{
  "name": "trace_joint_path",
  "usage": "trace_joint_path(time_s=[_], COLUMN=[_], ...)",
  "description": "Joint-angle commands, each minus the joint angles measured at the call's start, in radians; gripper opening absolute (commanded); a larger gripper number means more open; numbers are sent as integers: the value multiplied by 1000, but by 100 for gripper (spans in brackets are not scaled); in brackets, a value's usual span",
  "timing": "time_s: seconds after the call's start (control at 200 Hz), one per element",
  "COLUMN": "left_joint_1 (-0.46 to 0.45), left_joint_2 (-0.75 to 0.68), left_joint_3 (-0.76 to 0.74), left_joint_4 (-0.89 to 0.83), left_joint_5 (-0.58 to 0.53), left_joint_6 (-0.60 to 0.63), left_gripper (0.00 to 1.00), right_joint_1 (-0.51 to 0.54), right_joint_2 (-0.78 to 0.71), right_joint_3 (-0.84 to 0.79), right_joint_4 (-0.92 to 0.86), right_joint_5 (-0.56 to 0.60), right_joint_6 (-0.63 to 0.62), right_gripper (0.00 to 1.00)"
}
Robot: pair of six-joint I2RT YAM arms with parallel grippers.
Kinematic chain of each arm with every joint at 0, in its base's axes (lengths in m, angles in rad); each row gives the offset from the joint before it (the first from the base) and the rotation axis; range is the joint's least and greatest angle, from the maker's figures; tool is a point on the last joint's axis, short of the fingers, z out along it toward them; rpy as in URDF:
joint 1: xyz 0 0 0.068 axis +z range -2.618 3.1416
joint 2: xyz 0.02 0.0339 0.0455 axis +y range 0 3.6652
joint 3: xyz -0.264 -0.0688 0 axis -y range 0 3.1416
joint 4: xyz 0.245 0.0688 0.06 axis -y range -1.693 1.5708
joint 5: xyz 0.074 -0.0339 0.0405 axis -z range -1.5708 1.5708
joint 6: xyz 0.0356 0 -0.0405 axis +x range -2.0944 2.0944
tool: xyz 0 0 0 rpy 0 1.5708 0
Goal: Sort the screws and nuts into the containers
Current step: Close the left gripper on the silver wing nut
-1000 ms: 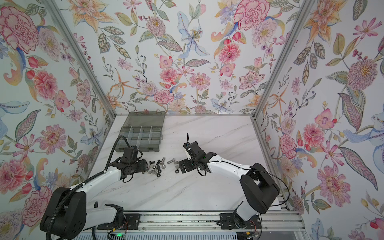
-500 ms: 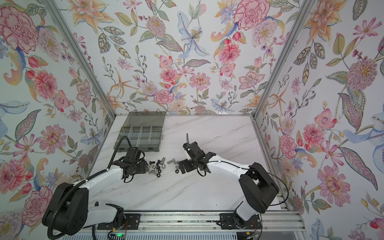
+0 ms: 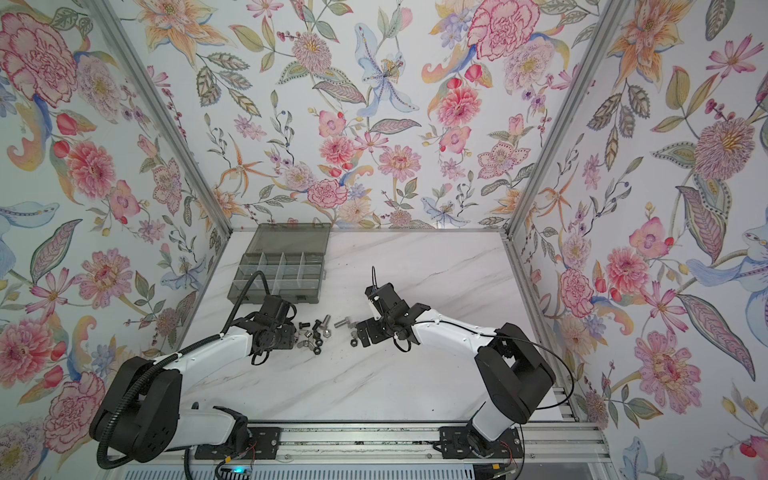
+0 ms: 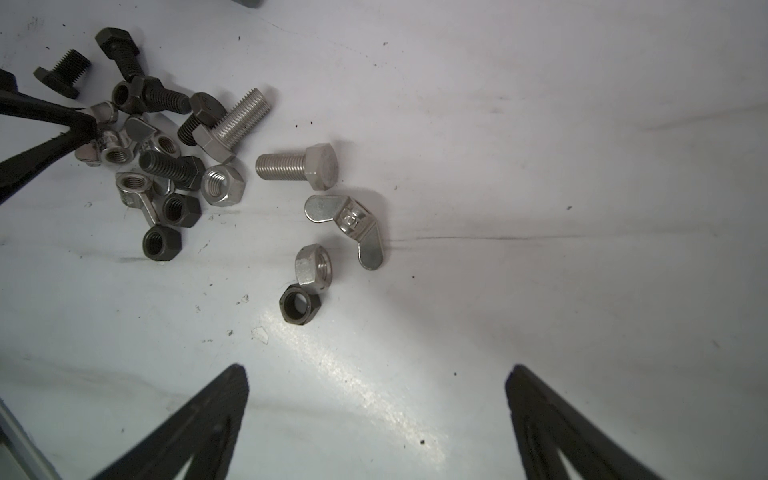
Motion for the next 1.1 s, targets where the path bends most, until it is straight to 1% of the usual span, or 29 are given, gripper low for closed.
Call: trace_joint_path(time_s=[0.0, 0.265, 0.816, 0.951, 1.091], left_joint_1=[-13, -20, -51, -50, -49], left_joint_2=[8, 17, 60, 72, 89], left_joint_3=[20, 17, 38, 38, 35], left_joint_4=[-21, -7, 18, 26, 47], left_joint_5=[-16, 1, 6, 1, 6], left_joint_6=[-9, -17, -30, -30, -28], left_gripper=[74, 65, 62, 58, 56], right_joint_1=[8, 9, 8, 7, 8], right_joint_2=[13, 17, 17, 18, 18], right_joint_3=[23, 23, 18, 19, 20], right_joint_4=[-6, -6, -6, -5, -6], right_joint_5=[0, 0, 5, 4, 5], right_joint_6=[12, 11, 10, 9, 9], right_gripper=[99, 99, 99, 99, 99])
